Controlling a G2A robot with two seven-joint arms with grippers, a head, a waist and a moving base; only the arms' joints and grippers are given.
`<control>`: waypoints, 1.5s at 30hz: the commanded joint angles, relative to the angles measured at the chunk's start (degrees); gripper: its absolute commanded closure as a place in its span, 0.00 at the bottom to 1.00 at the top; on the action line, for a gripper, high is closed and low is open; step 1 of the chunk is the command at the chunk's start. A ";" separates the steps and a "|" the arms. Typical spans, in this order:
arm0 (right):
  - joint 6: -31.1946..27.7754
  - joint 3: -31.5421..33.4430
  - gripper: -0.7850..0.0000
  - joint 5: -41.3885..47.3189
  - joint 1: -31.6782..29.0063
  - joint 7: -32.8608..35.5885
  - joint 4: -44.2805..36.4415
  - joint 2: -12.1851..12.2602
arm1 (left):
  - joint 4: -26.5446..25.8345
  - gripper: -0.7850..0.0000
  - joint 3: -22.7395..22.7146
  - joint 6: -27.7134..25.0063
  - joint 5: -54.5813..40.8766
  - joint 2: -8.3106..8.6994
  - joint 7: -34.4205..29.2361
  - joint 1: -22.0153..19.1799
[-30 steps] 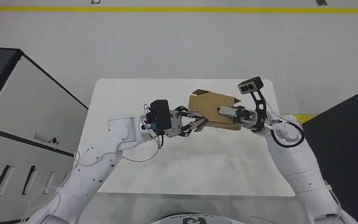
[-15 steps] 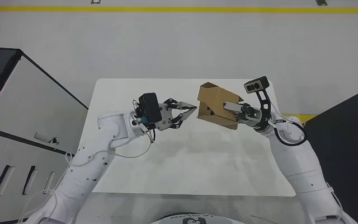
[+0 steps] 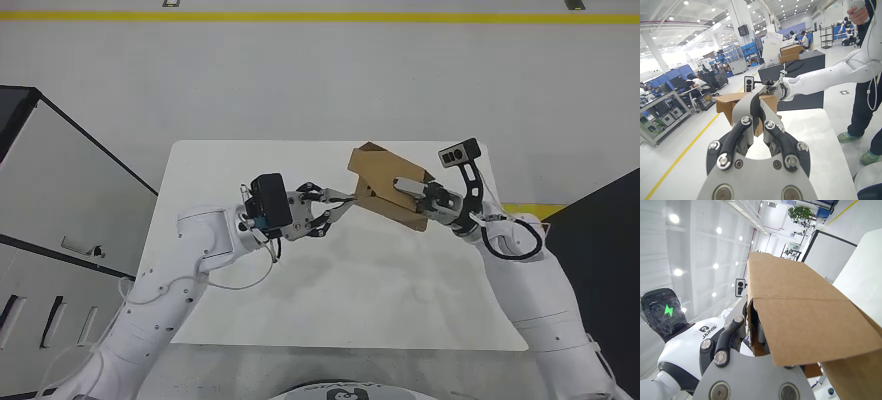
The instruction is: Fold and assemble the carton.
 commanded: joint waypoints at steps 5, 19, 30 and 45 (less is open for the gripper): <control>-1.06 -0.53 1.00 2.88 0.19 2.79 -0.26 -0.19 | 0.83 1.00 0.82 0.38 0.42 -0.24 0.60 -0.87; -1.37 -0.98 1.00 4.47 0.13 5.49 -1.02 -0.38 | 0.65 1.00 2.02 -1.30 -0.06 -0.43 1.25 -0.86; -0.61 -1.91 1.00 4.56 0.45 6.13 -0.34 -0.58 | 1.04 1.00 2.32 -1.94 -0.66 -0.53 1.37 -0.87; 0.01 -2.37 1.00 4.55 0.62 5.88 -0.77 -0.78 | 0.88 1.00 2.28 -1.95 -0.37 -0.58 1.12 -0.79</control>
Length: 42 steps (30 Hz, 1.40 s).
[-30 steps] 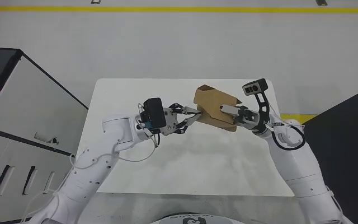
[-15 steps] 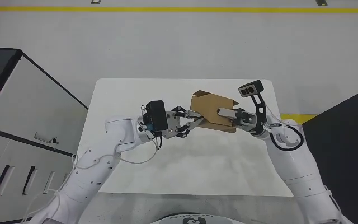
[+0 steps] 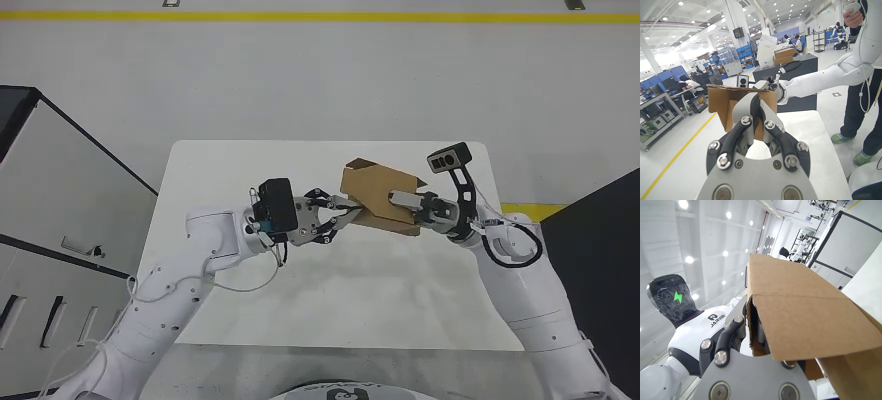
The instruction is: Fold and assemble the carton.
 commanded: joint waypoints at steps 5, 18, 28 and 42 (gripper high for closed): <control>0.02 -0.66 1.00 0.26 0.48 0.16 0.34 -0.19 | 0.35 1.00 0.25 -0.08 -0.05 -0.13 0.06 -0.69; 0.70 -1.32 1.00 0.31 1.26 0.22 1.16 -0.42 | 0.50 1.00 0.17 -0.22 -0.10 -0.16 0.16 -0.55; 2.95 -1.30 1.00 5.92 1.02 0.38 4.10 -0.74 | 1.65 1.00 -1.35 0.92 0.18 -0.12 0.67 -1.16; 11.62 -2.63 1.00 15.38 1.93 3.53 9.35 -1.41 | 2.77 1.00 -4.45 4.28 4.06 0.23 1.50 -1.11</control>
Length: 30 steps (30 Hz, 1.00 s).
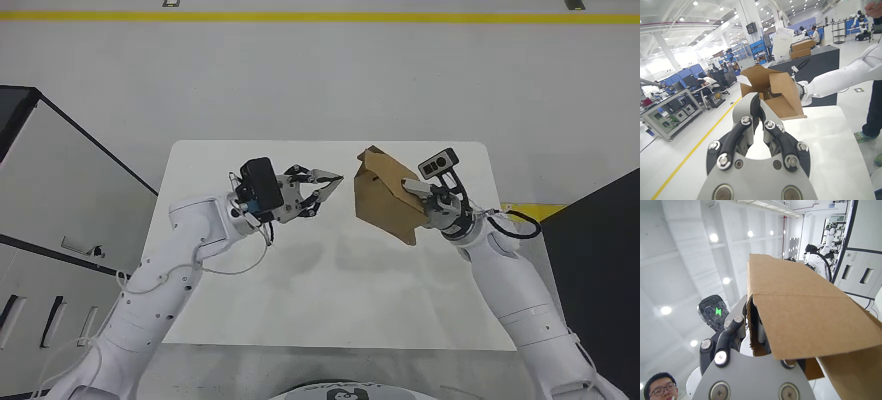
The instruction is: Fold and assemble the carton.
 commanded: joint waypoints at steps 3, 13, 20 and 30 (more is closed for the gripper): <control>-0.06 0.01 1.00 -0.02 -0.02 -0.03 -0.03 0.00 | 0.00 1.00 0.02 -0.04 -0.04 0.00 0.02 0.00; 13.76 -1.91 1.00 7.24 1.86 1.24 2.26 -0.55 | 0.91 1.00 0.27 1.51 2.46 -0.13 -0.35 -1.39; 18.96 -4.21 1.00 9.04 4.32 3.51 5.80 -1.21 | 3.02 1.00 0.48 1.68 3.29 -0.26 0.66 -2.79; 19.62 -4.91 1.00 8.27 4.49 3.16 5.35 -1.35 | 2.70 1.00 0.91 2.67 3.71 -0.37 -0.11 -2.87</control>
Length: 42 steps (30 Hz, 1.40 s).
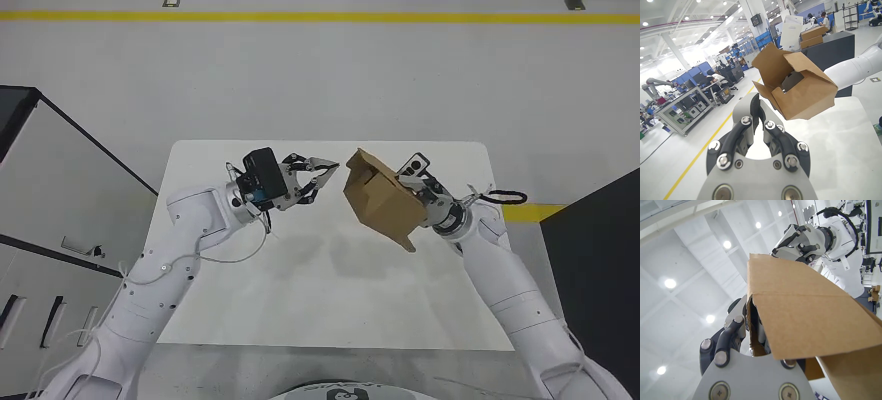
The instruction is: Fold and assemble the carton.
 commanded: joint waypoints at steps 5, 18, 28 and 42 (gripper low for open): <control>3.51 -0.28 1.00 2.45 -1.18 -2.26 -0.85 -0.23 | 0.35 1.00 0.49 0.98 0.80 -0.19 -0.11 -1.02; 6.38 -0.75 1.00 3.08 -1.26 -1.83 -0.91 -0.59 | 0.30 1.00 2.48 0.48 0.79 -0.65 2.55 -2.17; 6.77 -0.85 1.00 3.29 -1.60 -1.99 -1.95 -0.86 | -1.82 1.00 3.77 -0.90 1.29 -0.77 1.79 -1.82; 6.43 -0.25 1.00 2.62 -3.12 -2.24 -3.48 -0.94 | -3.16 1.00 4.86 -1.99 3.13 -0.79 0.12 -1.86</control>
